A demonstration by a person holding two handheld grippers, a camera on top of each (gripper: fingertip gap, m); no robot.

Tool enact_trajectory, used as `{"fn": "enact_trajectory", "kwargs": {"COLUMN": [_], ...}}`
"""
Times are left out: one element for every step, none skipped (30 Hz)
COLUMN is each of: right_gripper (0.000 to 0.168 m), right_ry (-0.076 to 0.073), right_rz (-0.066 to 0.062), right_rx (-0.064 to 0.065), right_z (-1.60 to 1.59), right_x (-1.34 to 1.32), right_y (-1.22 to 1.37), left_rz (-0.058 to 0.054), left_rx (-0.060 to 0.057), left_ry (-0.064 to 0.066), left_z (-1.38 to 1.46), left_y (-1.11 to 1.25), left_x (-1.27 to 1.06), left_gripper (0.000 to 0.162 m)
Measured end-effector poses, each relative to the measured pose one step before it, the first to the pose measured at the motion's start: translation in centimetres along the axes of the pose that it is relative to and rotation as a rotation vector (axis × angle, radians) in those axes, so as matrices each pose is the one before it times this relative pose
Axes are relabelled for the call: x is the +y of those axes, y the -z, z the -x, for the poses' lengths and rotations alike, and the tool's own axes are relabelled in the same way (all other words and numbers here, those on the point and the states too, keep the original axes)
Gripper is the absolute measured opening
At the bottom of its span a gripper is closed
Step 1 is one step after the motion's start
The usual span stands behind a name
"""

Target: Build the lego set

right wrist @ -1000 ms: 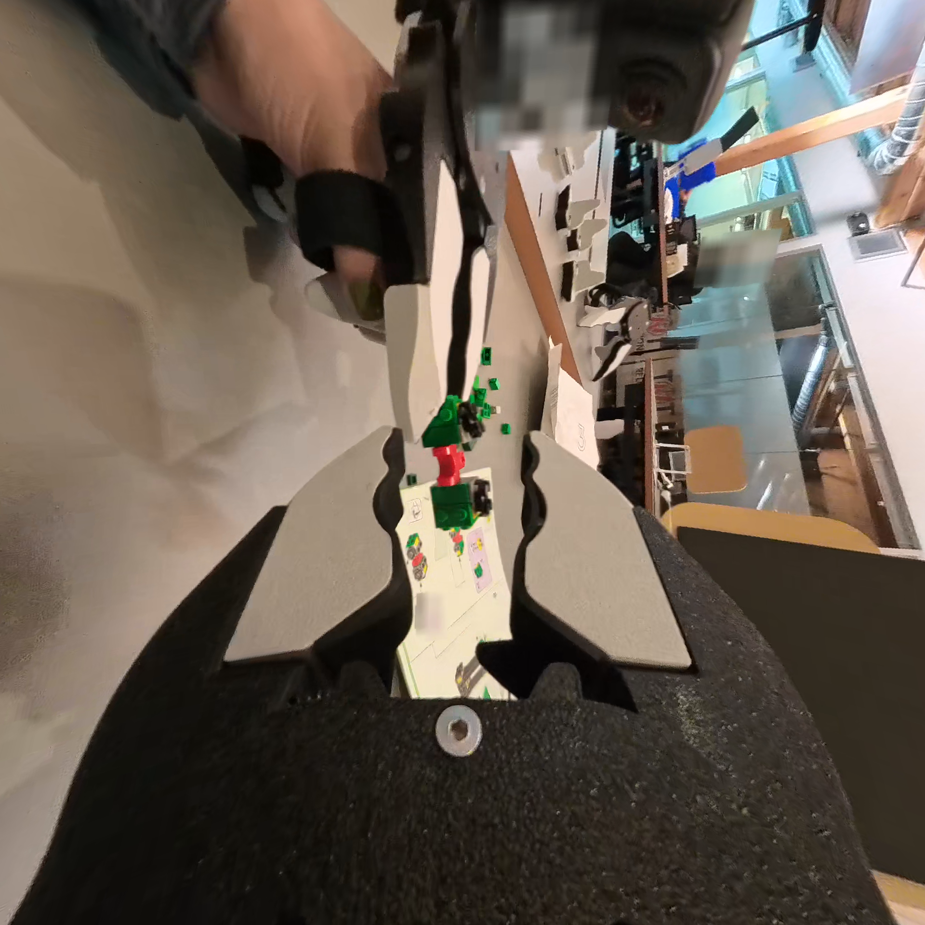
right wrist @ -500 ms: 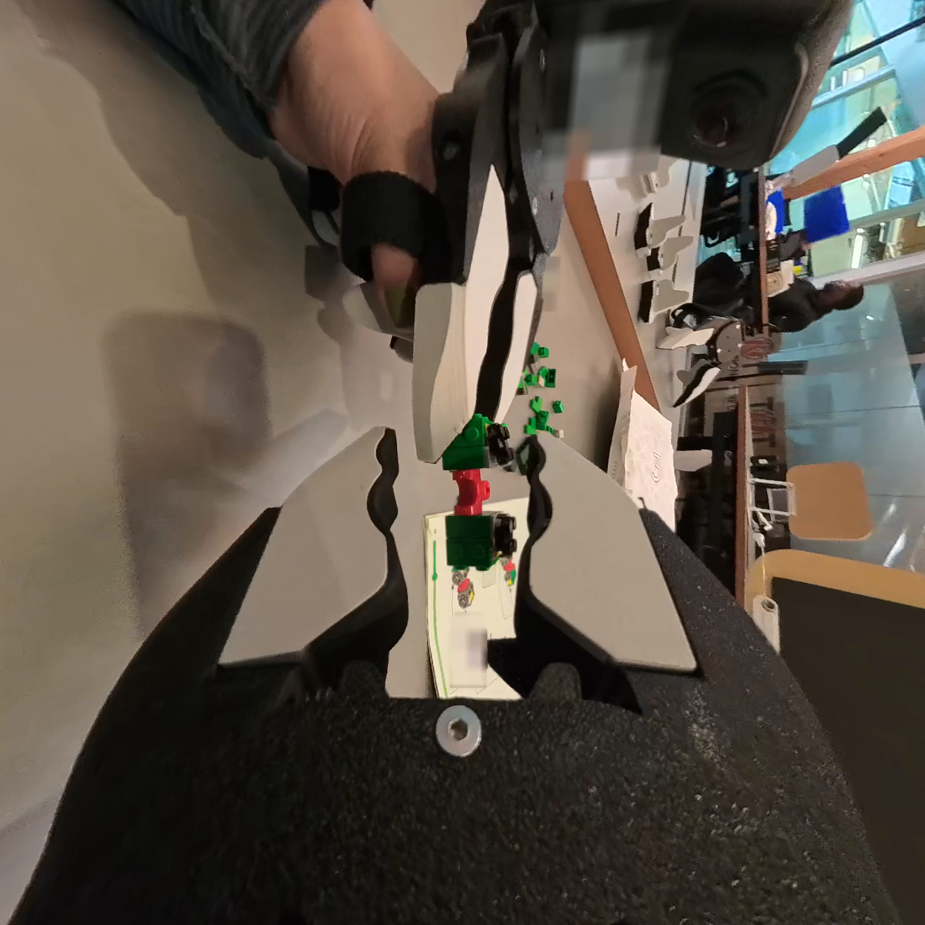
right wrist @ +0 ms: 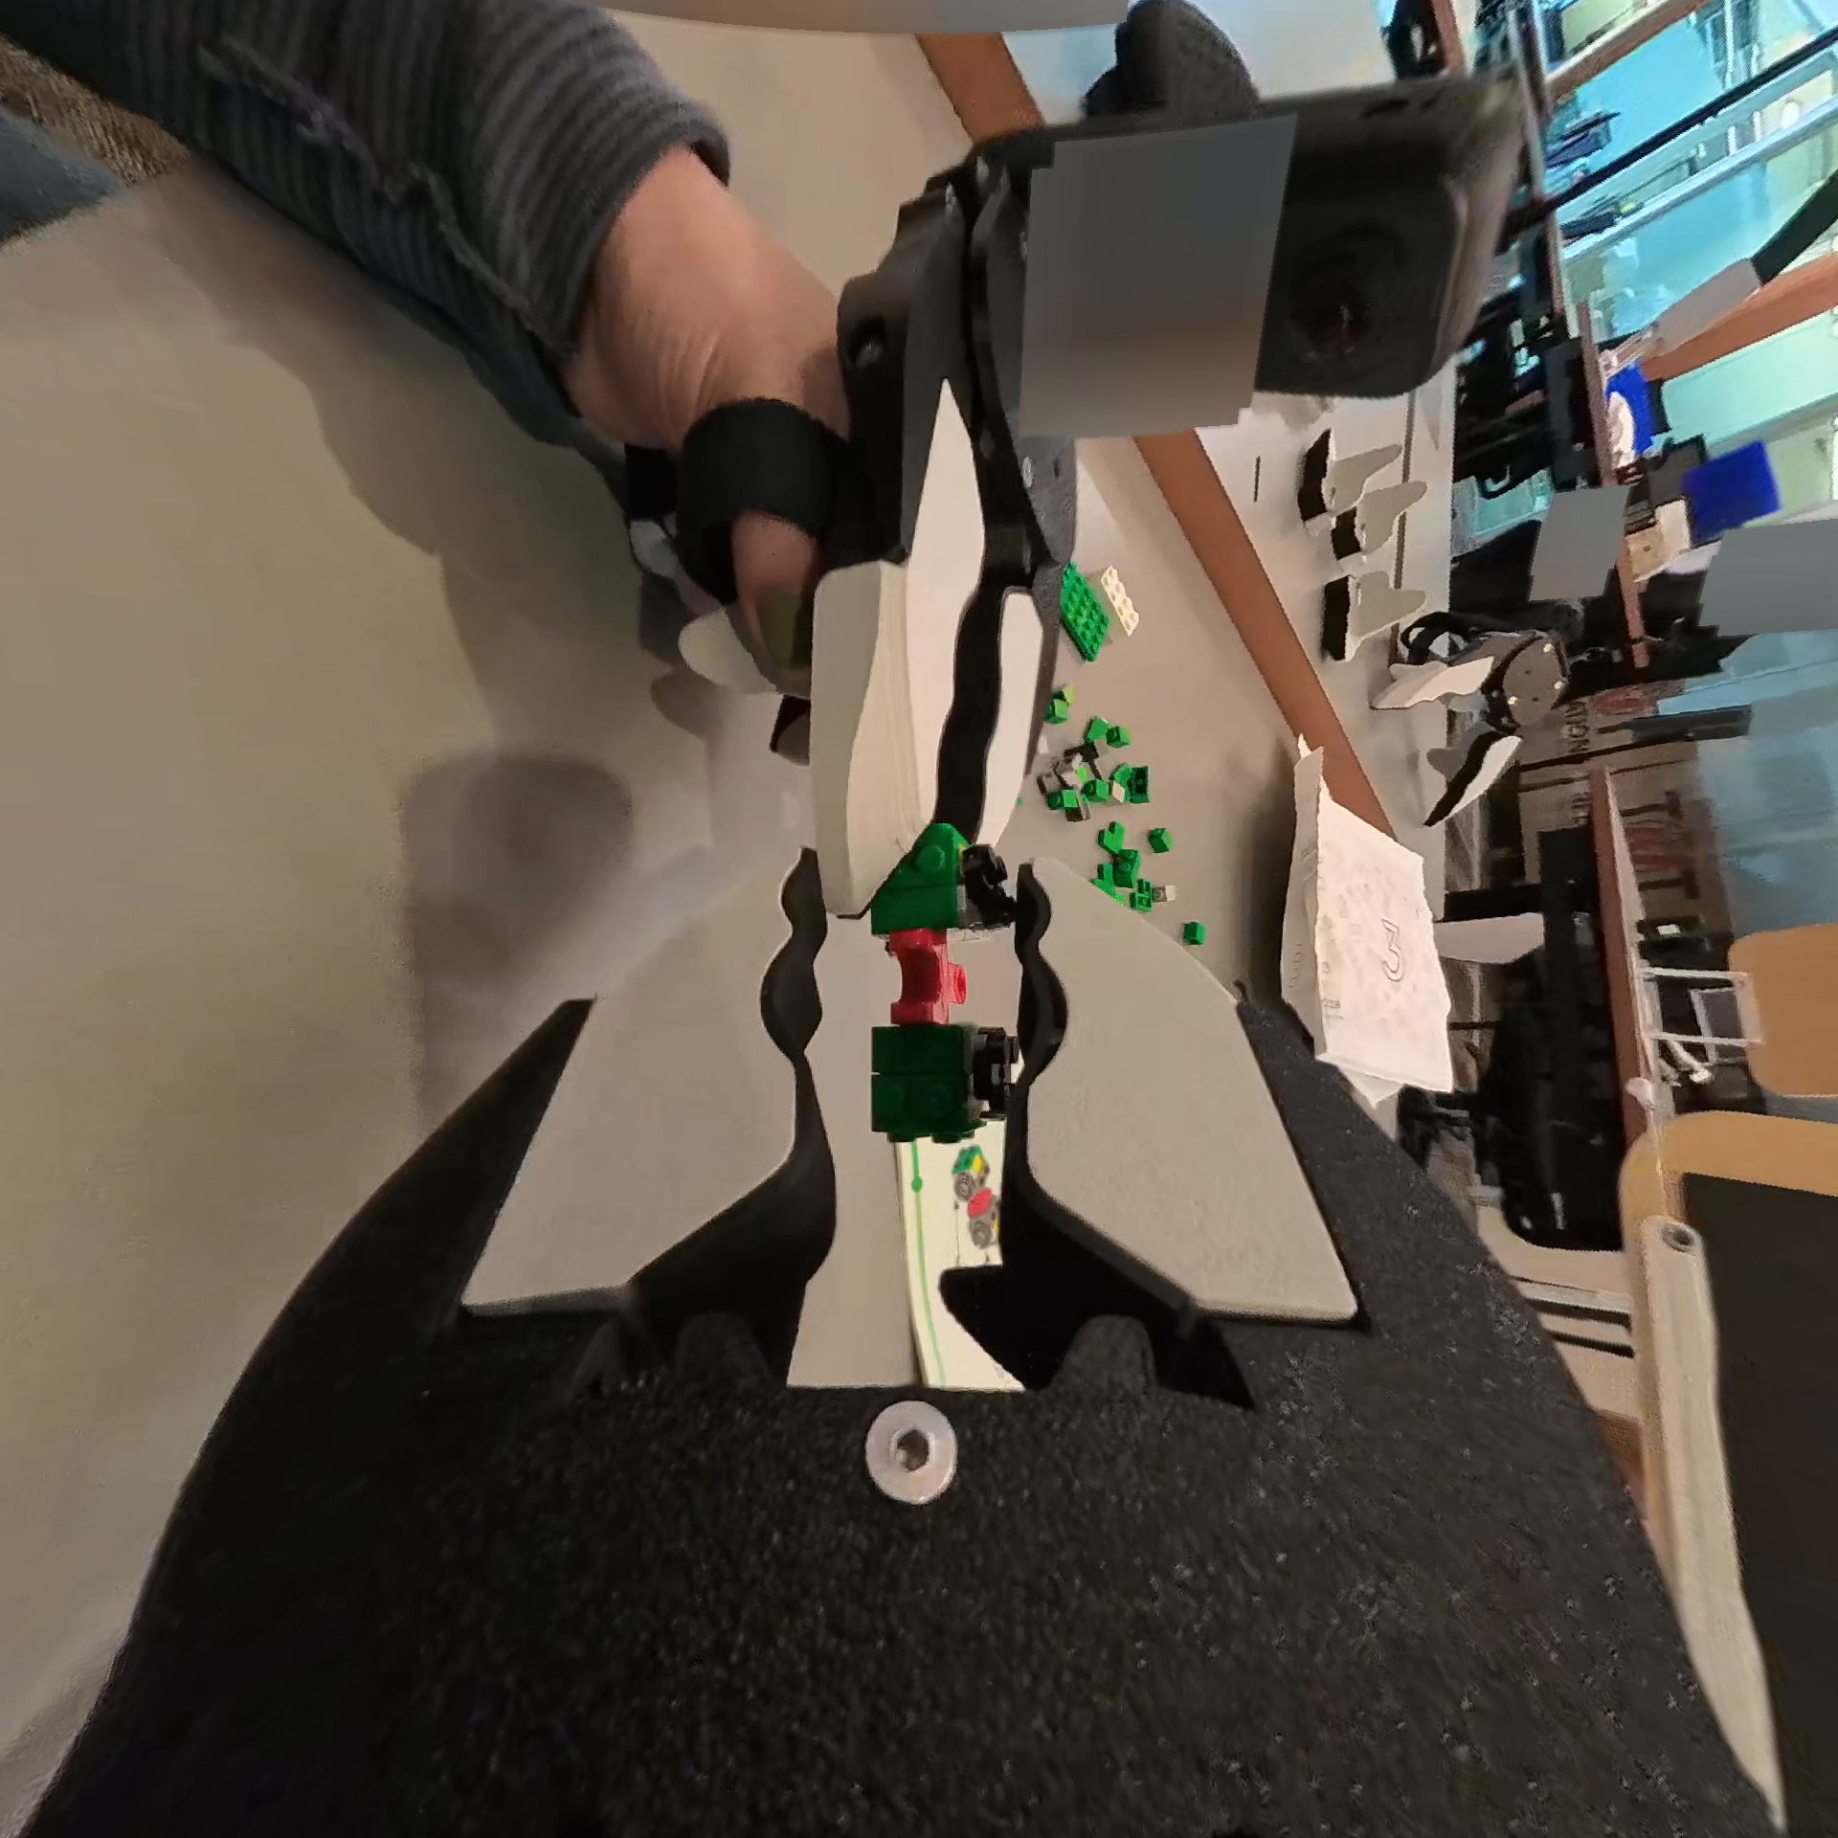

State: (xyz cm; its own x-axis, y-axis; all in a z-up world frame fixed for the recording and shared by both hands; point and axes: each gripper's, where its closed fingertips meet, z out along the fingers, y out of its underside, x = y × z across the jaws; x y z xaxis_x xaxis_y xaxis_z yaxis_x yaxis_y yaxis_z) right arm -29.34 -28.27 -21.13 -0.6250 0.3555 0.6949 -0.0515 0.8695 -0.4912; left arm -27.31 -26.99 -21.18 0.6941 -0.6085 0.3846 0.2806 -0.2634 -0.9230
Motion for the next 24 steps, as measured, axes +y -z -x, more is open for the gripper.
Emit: {"fn": "enact_trajectory", "kwargs": {"right_gripper": [0.036, 0.036, 0.036, 0.036, 0.036, 0.036, 0.035, 0.035, 0.035, 0.035, 0.035, 0.035, 0.034, 0.034, 0.034, 0.033, 0.033, 0.032, 0.032, 0.031, 0.03, 0.03, 0.029, 0.029], "right_ry": [-0.0137, -0.0128, -0.011, -0.0099, -0.0096, -0.0071, -0.0024, 0.0016, 0.0009, -0.0035, -0.0037, -0.0036, -0.0037, -0.0024, 0.002, 0.0032, 0.0026, 0.0035, 0.0082, 0.0074, 0.008, 0.0118, 0.0112, 0.0077], "right_rz": [-0.0117, -0.0082, -0.0064, -0.0074, -0.0065, -0.0059, -0.0052, -0.0007, 0.0043, 0.0022, -0.003, -0.0029, -0.0049, -0.0083, -0.0073, -0.0071, -0.0047, -0.0038, -0.0107, -0.0101, -0.0078, -0.0053, -0.0038, -0.0035], "right_rx": [0.0006, -0.002, -0.0004, 0.001, -0.0009, -0.0007, 0.0007, 0.0003, -0.0007, -0.0002, -0.0041, -0.0075, -0.0025, -0.0017, -0.0023, 0.0043, -0.0001, -0.0037, 0.0067, 0.0085, 0.0069, 0.0093, 0.0095, 0.0062], "right_z": [-0.066, -0.032, -0.054, -0.067, -0.045, -0.052, -0.051, -0.038, -0.043, -0.054, -0.013, 0.012, -0.051, -0.044, -0.01, -0.071, -0.009, 0.027, -0.079, -0.078, -0.033, -0.076, -0.054, -0.023], "right_x": [-0.161, -0.127, -0.109, -0.147, -0.152, -0.162, -0.171, -0.117, -0.059, -0.094, -0.142, -0.116, -0.118, -0.159, -0.156, -0.16, -0.139, -0.12, -0.195, -0.201, -0.186, -0.124, -0.081, -0.049], "right_y": [0.067, 0.034, 0.038, 0.045, 0.051, 0.056, 0.069, 0.045, 0.022, 0.01, 0.022, 0.027, 0.04, 0.034, 0.044, 0.043, 0.006, 0.016, 0.048, 0.046, 0.023, 0.019, 0.006, -0.01], "left_rz": [-0.0095, -0.0076, -0.0084, -0.009, -0.0089, -0.0092, -0.0092, -0.0073, -0.0066, -0.007, -0.0052, -0.0053, -0.0079, -0.007, -0.0076, -0.009, -0.0055, -0.0042, -0.0092, -0.0097, -0.0078, -0.0076, -0.0057, -0.0029], "left_rx": [0.015, 0.0125, 0.0109, 0.0121, 0.0135, 0.0138, 0.0129, 0.0102, 0.0076, 0.0087, 0.011, 0.0103, 0.0101, 0.0124, 0.0134, 0.0125, 0.0114, 0.0116, 0.0123, 0.0127, 0.0117, 0.0078, 0.0051, 0.0037], "left_ry": [0.0114, 0.0093, 0.008, 0.0076, 0.0075, 0.007, 0.0063, 0.0058, 0.0053, 0.0054, 0.0056, 0.0049, 0.0051, 0.0062, 0.0069, 0.007, 0.006, 0.0046, 0.0032, 0.0035, 0.004, 0.003, 0.0026, 0.0025], "left_z": [-0.141, -0.11, -0.104, -0.121, -0.141, -0.151, -0.144, -0.101, -0.071, -0.08, -0.118, -0.127, -0.111, -0.135, -0.144, -0.124, -0.114, -0.132, -0.16, -0.147, -0.143, -0.078, -0.058, -0.026], "left_y": [0.04, 0.042, 0.031, 0.042, 0.044, 0.029, 0.03, 0.016, 0.028, 0.033, 0.025, 0.017, 0.015, 0.008, 0.014, 0.014, 0.025, 0.009, 0.011, 0.014, 0.025, 0.014, 0.025, 0.011], "left_x": [-0.115, -0.086, -0.099, -0.117, -0.118, -0.108, -0.126, -0.092, -0.081, -0.091, -0.064, -0.064, -0.097, -0.092, -0.096, -0.11, -0.058, -0.046, -0.126, -0.124, -0.109, -0.096, -0.073, -0.034], "left_gripper": [0.019, 0.019, 0.019, 0.019, 0.019, 0.019, 0.019, 0.019, 0.019, 0.019, 0.019, 0.019, 0.019, 0.019, 0.019, 0.019, 0.019, 0.019, 0.019, 0.019, 0.019, 0.019, 0.019, 0.019]}}
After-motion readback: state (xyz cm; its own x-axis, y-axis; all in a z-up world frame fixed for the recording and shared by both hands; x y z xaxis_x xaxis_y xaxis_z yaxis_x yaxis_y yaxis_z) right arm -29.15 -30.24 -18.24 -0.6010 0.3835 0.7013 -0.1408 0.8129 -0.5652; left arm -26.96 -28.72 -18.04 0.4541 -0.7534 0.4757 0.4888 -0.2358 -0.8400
